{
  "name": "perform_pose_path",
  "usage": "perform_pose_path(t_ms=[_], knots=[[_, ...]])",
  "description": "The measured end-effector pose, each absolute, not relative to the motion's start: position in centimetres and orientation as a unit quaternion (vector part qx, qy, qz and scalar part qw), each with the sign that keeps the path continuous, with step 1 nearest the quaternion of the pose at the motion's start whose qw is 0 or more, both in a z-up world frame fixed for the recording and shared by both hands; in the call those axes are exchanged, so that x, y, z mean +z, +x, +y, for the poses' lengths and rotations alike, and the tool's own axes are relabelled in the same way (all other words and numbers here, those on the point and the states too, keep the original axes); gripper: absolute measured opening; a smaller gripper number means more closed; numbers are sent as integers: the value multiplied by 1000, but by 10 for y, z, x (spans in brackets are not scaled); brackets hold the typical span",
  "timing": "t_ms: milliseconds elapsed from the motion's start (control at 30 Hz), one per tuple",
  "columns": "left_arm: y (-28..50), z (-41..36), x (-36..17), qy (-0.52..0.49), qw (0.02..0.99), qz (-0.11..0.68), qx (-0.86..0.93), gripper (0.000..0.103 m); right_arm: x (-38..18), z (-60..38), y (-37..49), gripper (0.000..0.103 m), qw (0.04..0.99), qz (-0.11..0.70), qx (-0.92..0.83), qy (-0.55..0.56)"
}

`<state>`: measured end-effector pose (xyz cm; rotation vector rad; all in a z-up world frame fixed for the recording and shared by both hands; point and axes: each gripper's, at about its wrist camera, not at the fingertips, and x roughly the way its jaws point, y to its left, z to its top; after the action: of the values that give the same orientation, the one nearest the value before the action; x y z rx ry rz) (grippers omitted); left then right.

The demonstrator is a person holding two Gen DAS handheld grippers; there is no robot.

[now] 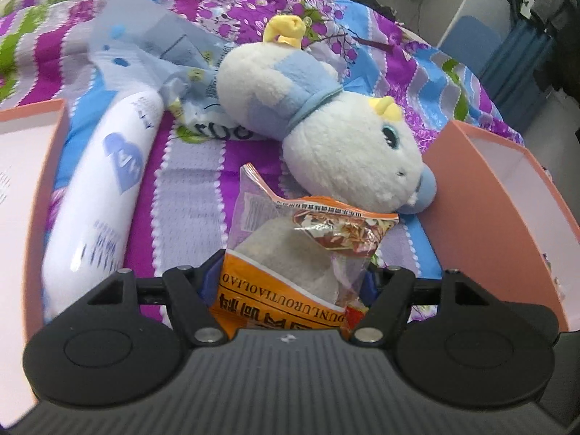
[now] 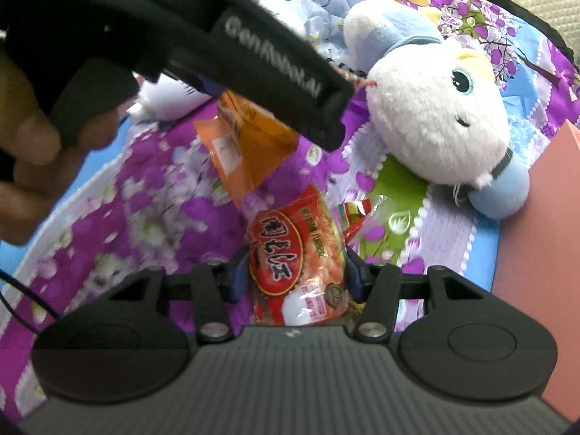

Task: Organize snacks
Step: 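Carry the orange-printed bag with the left gripper while the right carries the red pack to the box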

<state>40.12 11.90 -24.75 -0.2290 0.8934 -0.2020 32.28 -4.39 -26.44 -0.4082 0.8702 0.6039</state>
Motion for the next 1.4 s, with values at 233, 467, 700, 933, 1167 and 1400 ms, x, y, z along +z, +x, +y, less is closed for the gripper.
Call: perform_pose_path(t_ms=[233,467,700,933,1167,1400], knots=[[344,122,-233,-122,899,417,-56,74,-254,-62,293,55,860,396,271,-171],[283,121,-230,-140,903,406,-24,74,-246,-91,256,55,896,355,235,-123],[212,106,-204,-146,900,412,-14,74,-209,-116,201,55,913,343,206,-80],[158,82,-174,-152,898,412,-12,75,-187,-134,161,55,920,343,189,-36],[117,57,-150,-152,900,408,-20,75,-165,-147,123,55,923,339,181,-27],[89,43,-132,-165,899,403,-40,75,-139,-166,91,55,933,321,160,-15]])
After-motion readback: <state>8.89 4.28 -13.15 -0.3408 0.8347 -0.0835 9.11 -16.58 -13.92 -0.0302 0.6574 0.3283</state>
